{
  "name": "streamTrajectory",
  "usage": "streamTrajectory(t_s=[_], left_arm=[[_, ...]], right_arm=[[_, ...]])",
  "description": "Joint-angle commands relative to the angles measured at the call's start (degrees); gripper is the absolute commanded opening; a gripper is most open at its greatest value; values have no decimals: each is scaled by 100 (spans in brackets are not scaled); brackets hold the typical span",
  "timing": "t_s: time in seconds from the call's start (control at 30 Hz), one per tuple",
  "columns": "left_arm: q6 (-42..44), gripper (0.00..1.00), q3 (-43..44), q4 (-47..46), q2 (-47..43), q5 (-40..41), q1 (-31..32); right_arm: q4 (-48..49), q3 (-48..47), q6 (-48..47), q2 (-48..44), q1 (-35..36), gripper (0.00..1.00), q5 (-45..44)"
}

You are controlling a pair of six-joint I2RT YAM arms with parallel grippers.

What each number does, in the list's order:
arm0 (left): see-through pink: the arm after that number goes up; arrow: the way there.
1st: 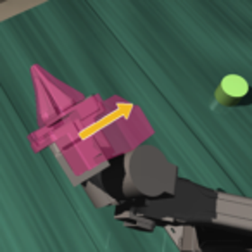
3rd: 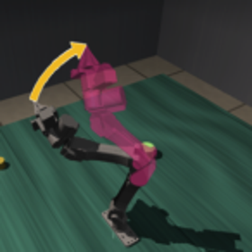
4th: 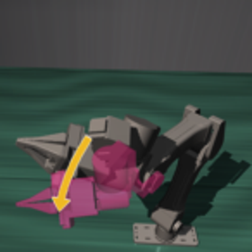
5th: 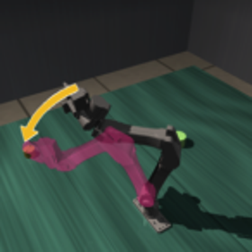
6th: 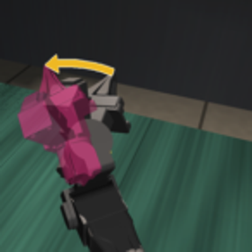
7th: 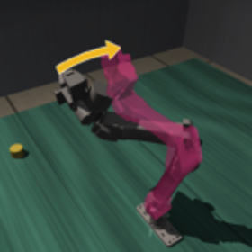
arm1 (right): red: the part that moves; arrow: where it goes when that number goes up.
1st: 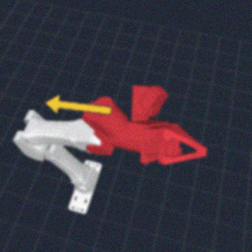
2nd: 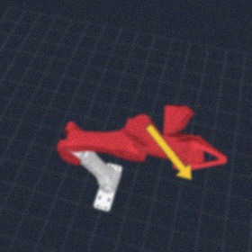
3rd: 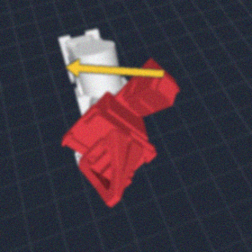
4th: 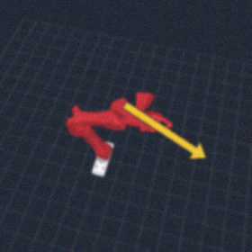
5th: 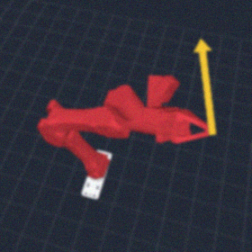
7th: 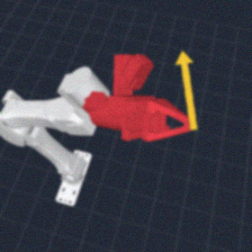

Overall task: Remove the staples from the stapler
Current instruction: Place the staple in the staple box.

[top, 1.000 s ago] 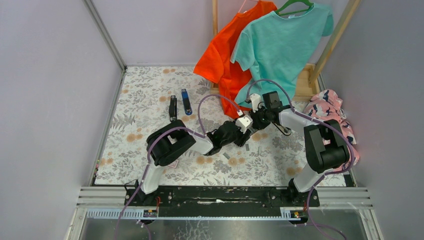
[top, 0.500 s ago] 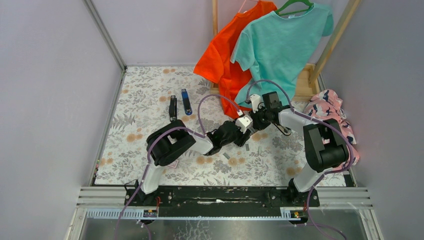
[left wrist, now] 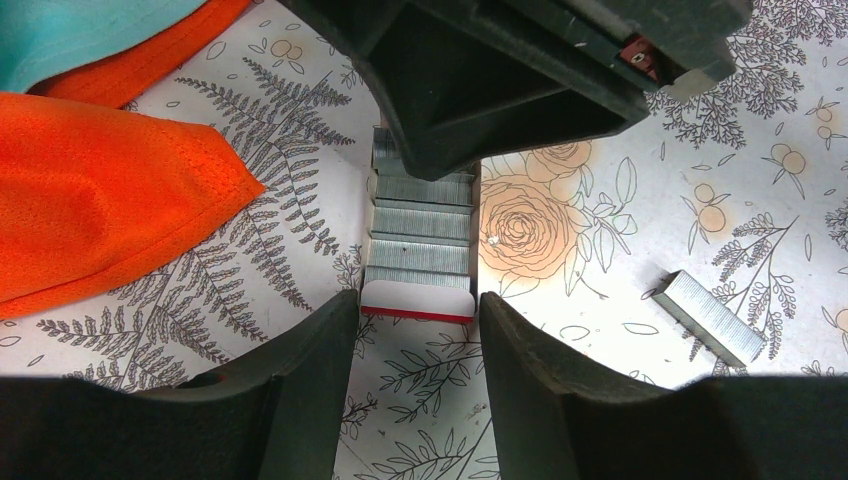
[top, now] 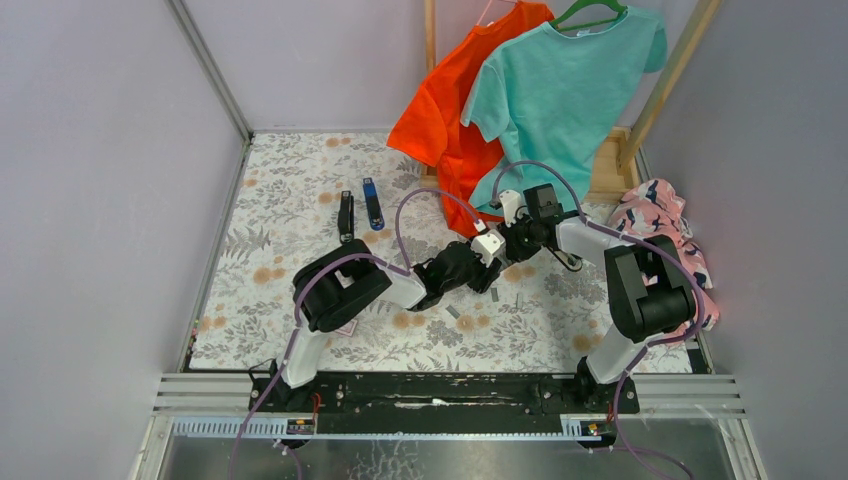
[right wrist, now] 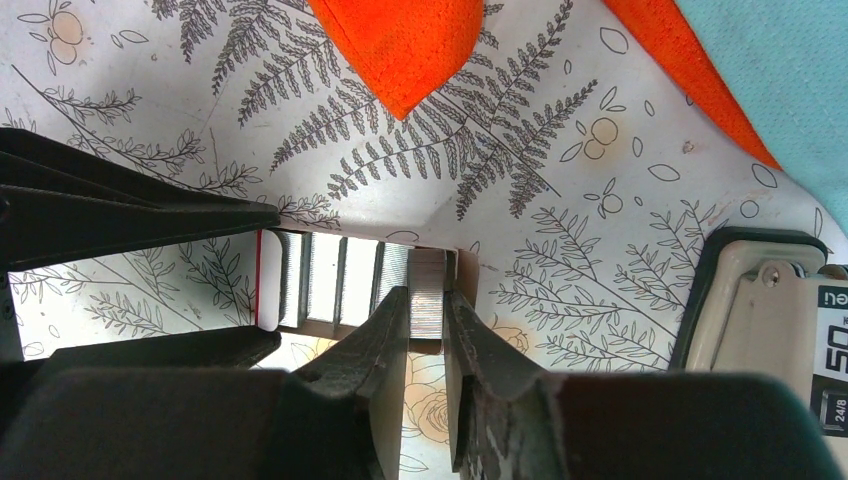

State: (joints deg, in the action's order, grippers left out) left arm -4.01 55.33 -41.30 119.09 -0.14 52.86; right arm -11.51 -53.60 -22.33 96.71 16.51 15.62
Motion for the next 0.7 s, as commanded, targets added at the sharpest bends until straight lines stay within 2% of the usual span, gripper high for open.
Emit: streamTrajectory(t_s=[0.0,0.67], left_arm=[[13,55,-65,-33,62,-90,-17],[-4,55,-75,-33,65,-91,-16]], right_arm=[[-100,-137,-51,-3,47,24,-7],[-141,-169,30,-111,52,30,82]])
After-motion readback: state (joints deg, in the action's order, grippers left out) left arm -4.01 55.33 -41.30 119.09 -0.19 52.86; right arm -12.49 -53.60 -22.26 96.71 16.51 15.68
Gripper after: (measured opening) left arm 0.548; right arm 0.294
